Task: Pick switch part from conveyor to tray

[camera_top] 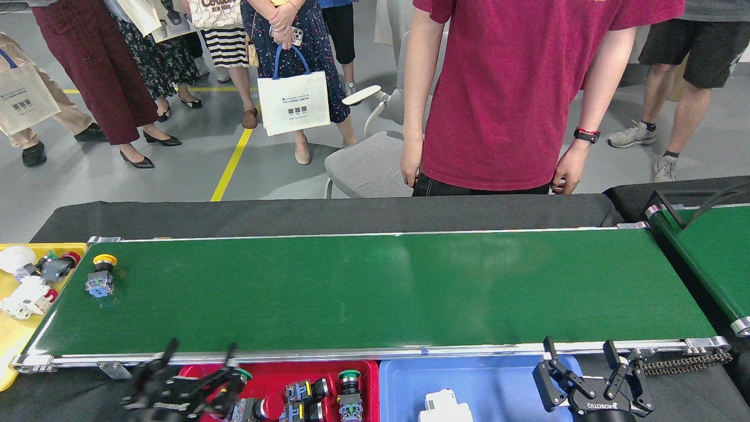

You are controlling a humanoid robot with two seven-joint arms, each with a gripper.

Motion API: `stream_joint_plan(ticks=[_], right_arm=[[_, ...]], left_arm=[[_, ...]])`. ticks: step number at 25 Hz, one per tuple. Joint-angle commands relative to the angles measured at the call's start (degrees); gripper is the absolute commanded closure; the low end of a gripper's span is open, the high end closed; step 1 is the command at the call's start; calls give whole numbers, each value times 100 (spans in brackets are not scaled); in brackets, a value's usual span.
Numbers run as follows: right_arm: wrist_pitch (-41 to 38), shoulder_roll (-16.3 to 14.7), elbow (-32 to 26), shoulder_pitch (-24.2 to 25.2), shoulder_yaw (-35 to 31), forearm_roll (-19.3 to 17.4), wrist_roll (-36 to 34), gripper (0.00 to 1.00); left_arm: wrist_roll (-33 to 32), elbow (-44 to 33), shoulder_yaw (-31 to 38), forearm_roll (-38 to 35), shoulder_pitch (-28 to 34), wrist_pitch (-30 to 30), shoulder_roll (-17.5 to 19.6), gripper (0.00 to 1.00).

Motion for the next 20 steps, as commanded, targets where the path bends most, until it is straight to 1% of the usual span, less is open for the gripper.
stream_joint_plan(ticks=[1,7,20], right_arm=[[6,-27,-86,-8,-26,-5,-5,1],[-3,-27,-77,-8,-26,-5,-5,1],[6,-9,-112,-17,-26,-5,-5,1]], left_arm=[[62,62,93,32,-20,-112,66,0],[62,98,111,32,59,-86,75,0],[88,212,251,50,-37,-68,57,0]])
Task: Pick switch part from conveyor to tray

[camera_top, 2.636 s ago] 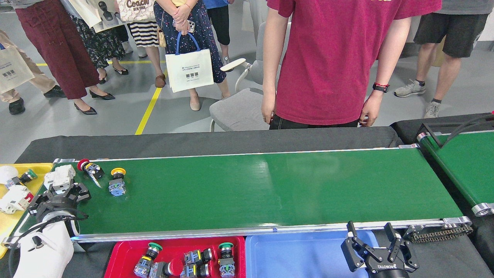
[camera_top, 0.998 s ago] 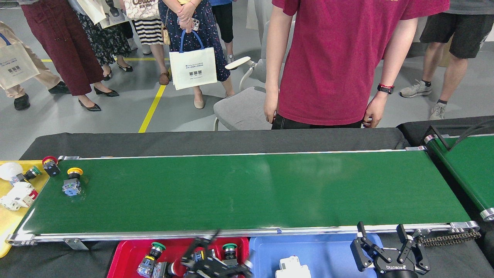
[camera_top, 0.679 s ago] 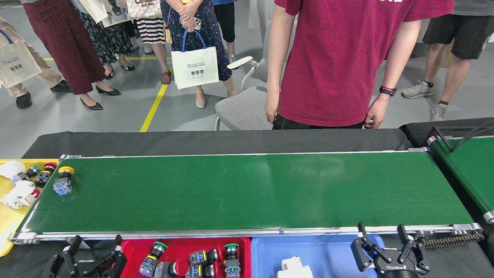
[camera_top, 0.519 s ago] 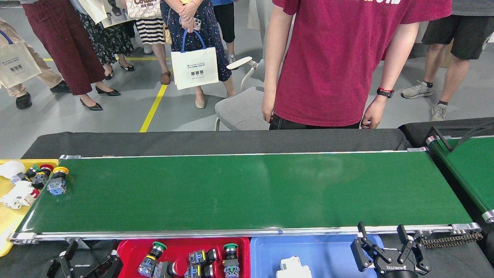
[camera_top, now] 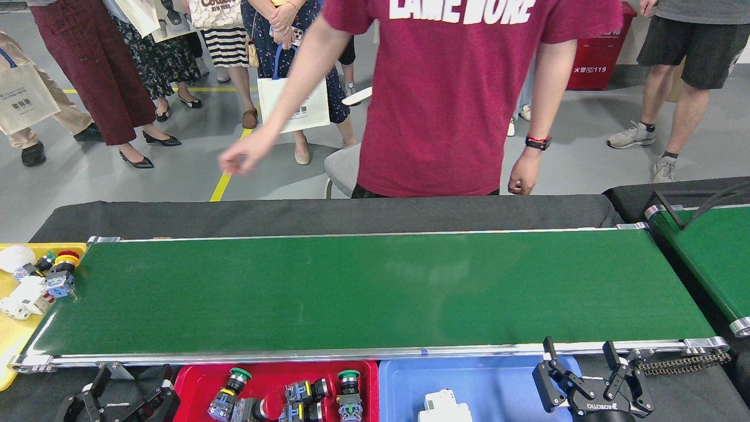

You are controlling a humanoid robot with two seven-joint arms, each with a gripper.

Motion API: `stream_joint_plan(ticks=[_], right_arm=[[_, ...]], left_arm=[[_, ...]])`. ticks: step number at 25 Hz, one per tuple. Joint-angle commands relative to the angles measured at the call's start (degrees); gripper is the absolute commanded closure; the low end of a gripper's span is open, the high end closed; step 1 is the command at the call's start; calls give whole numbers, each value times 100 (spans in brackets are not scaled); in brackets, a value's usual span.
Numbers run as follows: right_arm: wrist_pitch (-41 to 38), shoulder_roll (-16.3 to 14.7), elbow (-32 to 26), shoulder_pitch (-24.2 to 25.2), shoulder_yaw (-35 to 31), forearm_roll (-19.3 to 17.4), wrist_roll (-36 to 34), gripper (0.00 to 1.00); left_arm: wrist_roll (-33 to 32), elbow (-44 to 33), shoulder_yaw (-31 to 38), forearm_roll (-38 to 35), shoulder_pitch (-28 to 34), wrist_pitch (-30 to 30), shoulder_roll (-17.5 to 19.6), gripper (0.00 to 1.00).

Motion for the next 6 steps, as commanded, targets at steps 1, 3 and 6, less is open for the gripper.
stream_joint_plan(ticks=[1,3,6], right_arm=[[-4,-18,-124,-19,-25,-5,-3,1],[-4,-9,-133,-19,-25,-5,-3,1],[-13,-18,-133,-19,-16,3,-12,1]], left_arm=[[55,-21,34,22,-37,52,30,0],[99,31,25,22,-37,184,39,0],[204,58,25,22,-37,254,39,0]])
